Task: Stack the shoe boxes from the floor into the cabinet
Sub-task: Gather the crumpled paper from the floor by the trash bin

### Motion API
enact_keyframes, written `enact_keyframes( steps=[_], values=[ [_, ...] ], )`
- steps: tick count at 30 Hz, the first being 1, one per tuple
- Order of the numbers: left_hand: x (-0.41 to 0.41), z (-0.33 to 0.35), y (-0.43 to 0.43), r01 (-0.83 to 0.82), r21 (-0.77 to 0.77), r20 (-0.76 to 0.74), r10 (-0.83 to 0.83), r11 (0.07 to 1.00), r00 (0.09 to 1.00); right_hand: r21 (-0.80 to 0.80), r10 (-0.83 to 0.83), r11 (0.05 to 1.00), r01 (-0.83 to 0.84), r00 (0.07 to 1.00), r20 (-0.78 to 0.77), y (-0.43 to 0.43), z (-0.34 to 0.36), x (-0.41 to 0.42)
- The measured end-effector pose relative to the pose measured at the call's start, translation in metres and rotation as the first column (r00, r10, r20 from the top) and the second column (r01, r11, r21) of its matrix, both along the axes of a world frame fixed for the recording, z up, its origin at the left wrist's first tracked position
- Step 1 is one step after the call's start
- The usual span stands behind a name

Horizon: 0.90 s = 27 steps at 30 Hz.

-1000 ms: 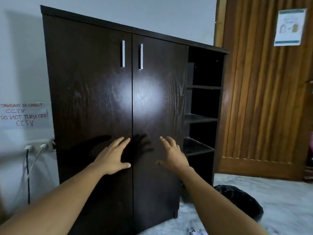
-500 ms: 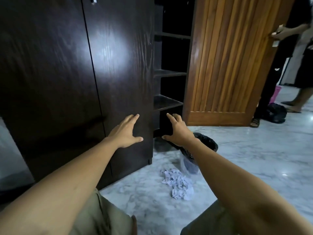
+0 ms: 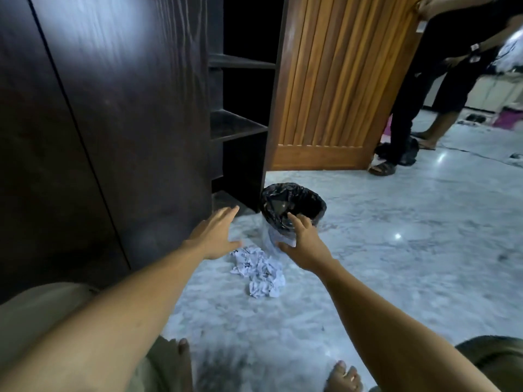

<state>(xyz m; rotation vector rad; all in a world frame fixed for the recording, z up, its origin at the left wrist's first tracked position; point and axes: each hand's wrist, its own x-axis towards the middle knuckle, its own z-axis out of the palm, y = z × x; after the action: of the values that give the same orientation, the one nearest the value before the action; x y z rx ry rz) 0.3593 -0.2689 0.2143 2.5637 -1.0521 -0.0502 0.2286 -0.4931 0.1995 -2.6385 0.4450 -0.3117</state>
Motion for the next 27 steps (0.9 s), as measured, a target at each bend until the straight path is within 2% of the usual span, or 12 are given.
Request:
enact_keyframes(
  steps=[3,7,14,18,22,27],
  values=[
    [0.007,-0.040,-0.015,0.025,0.026,0.027,-0.026,0.999,0.999,0.031,0.006,1.000,-0.005,1.000,-0.026,-0.006,-0.053,-0.003],
    [0.013,-0.106,-0.029,0.081,0.089,-0.018,-0.079,0.993,0.997,0.072,-0.005,0.997,0.016,0.987,-0.161,-0.012,-0.132,-0.004],
    [0.073,-0.199,-0.063,0.134,0.169,-0.040,-0.129,0.976,0.991,0.071,-0.002,0.997,0.022,0.965,-0.261,-0.054,-0.209,0.039],
    [0.120,-0.241,-0.090,0.118,0.171,-0.040,-0.112,0.978,0.993,0.051,0.089,0.996,-0.079,0.965,-0.245,-0.067,-0.243,0.081],
    [0.158,-0.272,-0.126,0.242,0.195,0.000,-0.246,0.951,0.969,0.043,0.215,0.977,-0.211,0.952,-0.216,-0.091,-0.264,0.119],
    [0.195,-0.316,-0.149,0.308,0.252,-0.106,-0.290,0.917,0.951,0.024,0.313,0.947,-0.320,0.905,-0.289,-0.108,-0.294,0.155]
  ],
)
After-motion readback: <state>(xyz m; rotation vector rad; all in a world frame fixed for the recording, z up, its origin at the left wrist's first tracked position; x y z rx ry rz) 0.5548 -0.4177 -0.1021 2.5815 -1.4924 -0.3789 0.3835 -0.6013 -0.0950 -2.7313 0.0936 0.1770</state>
